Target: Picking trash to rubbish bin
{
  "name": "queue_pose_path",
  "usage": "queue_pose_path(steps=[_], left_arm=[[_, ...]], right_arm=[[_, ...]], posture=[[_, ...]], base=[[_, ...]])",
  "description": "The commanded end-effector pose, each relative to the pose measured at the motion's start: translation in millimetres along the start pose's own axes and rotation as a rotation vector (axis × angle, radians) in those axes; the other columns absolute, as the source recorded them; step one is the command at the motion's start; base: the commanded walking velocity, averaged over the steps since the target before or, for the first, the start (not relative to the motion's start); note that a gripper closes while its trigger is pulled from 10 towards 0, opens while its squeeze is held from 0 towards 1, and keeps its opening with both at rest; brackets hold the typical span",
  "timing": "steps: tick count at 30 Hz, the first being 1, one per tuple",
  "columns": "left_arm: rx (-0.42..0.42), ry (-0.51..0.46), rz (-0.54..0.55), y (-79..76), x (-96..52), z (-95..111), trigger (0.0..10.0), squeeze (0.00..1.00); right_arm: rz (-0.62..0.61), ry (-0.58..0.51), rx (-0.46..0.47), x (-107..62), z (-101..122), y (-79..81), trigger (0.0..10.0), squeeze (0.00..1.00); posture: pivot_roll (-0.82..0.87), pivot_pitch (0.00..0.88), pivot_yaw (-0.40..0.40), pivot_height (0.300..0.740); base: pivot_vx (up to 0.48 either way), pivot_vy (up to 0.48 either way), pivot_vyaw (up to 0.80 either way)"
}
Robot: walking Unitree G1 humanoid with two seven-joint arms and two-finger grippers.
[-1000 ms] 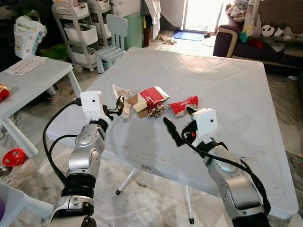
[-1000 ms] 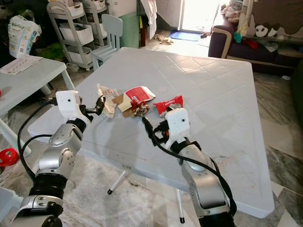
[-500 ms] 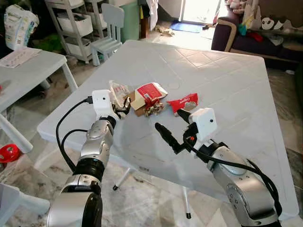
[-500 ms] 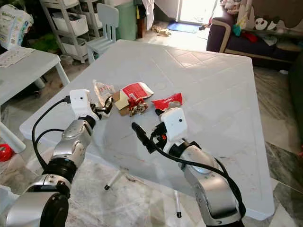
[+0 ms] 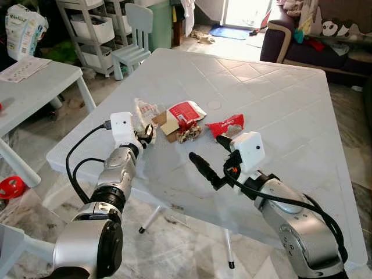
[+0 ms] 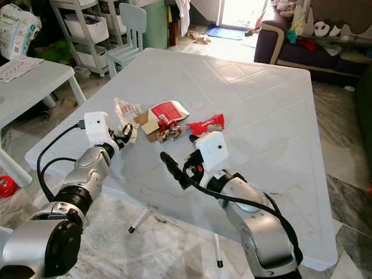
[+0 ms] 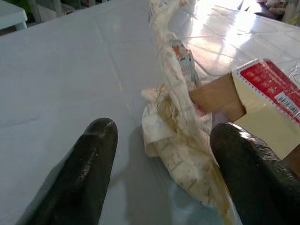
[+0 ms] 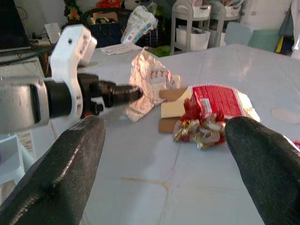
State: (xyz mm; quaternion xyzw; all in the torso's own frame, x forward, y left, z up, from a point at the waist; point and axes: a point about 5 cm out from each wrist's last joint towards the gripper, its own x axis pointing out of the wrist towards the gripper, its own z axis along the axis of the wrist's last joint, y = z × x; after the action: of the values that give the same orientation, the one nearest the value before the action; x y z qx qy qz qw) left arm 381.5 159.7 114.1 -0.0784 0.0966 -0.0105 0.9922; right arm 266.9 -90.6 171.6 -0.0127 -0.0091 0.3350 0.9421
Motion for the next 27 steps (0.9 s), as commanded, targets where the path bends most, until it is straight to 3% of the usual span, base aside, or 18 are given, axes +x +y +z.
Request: queue_pose_path(steps=[1,19,27], left_arm=[[0.004,-0.013,0.003,1.0,1.8,6.3,0.0,0.00],[-0.034,0.006,0.026,10.4,0.5,2.1,0.0,0.00],[-0.049,-0.030,0.018,11.0,-0.3,3.8,0.0,0.00]], right_arm=[[0.002,0.007,-0.004,2.1,-0.2,0.7,10.0,0.00],[-0.025,0.002,-0.021,7.8,-1.4,-2.4,10.0,0.00],[-0.030,0.004,-0.023,9.3,-2.9,-2.8,10.0,0.00]], posture=[[-0.15,0.039,-0.008,0.740],[-0.13,0.025,0.000,0.740],[-0.12,0.025,0.000,0.740]], base=[[0.000,0.000,0.00],[0.000,0.000,0.00],[0.000,0.000,0.00]])
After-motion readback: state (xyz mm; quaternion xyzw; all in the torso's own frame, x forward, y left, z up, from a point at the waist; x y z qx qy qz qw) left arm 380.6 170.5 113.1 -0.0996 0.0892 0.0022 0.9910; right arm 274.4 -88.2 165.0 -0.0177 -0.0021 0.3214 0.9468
